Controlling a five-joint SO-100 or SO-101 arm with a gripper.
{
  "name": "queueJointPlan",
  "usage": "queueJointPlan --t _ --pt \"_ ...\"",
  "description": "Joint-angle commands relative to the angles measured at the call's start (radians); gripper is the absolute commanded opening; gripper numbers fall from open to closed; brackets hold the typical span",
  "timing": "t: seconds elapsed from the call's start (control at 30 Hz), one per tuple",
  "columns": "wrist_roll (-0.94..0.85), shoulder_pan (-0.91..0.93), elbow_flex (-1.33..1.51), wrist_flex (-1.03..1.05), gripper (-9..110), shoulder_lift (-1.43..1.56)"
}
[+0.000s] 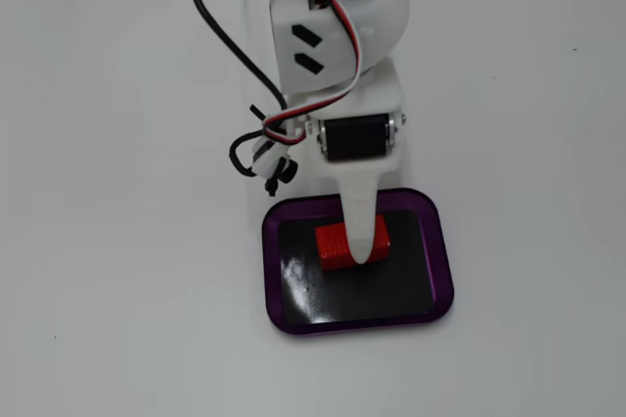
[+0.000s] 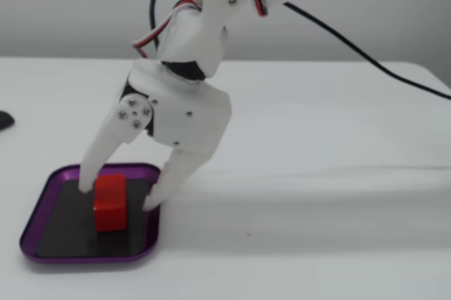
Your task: Remove the cube from the box.
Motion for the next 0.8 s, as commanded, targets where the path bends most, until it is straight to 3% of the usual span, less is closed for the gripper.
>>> queueJointPlan --t 0.0,0.5,0.77 --pt "0.0 0.005 -0.005 -0.017 20 0.012" --pt "0.002 -0.003 -0.023 -0.043 19 -0.196" --pt "0.002 -0.009 -0.08 -0.028 4 -0.198"
